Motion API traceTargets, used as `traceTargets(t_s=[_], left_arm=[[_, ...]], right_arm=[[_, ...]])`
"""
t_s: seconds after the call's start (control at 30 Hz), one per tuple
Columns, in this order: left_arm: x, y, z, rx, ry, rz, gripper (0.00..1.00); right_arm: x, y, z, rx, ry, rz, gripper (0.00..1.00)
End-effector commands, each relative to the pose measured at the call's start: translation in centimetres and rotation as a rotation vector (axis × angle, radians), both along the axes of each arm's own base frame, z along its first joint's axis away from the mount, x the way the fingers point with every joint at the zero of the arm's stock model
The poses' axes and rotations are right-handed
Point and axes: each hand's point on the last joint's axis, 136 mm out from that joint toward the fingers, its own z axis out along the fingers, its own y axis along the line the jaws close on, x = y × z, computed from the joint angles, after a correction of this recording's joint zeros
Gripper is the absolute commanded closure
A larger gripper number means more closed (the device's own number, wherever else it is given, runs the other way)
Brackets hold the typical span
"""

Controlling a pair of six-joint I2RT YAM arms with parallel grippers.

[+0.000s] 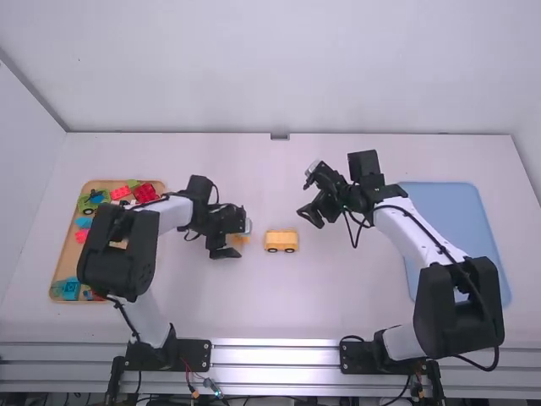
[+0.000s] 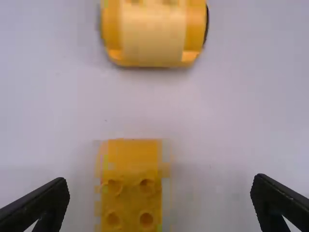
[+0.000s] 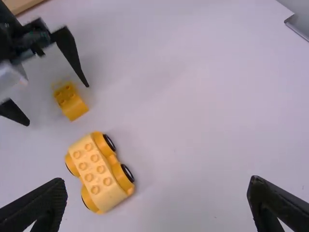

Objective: Assemble lego blocks to make yellow taxi

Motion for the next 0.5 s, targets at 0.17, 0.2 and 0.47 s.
traceTargets(t_s=[0.17,0.2,0.47], left_arm=[[2.1,1.5,3.4,-0.333,-0.119,0.078,0.01],[2.1,1.8,3.2,-0.335,-0.120,0.088,0.01],[0.3,1.4,2.4,-0.345,-0.130,0.028,0.01]], right_arm=[[-0.3,-0.1,0.3,0.008,-0.004,-0.003,0.02],[-0.3,-0.2,0.3,0.006,-0.005,-0.002,0.01],[-0.3,-0.1,0.4,0.006,-0.010,0.006,0.01]])
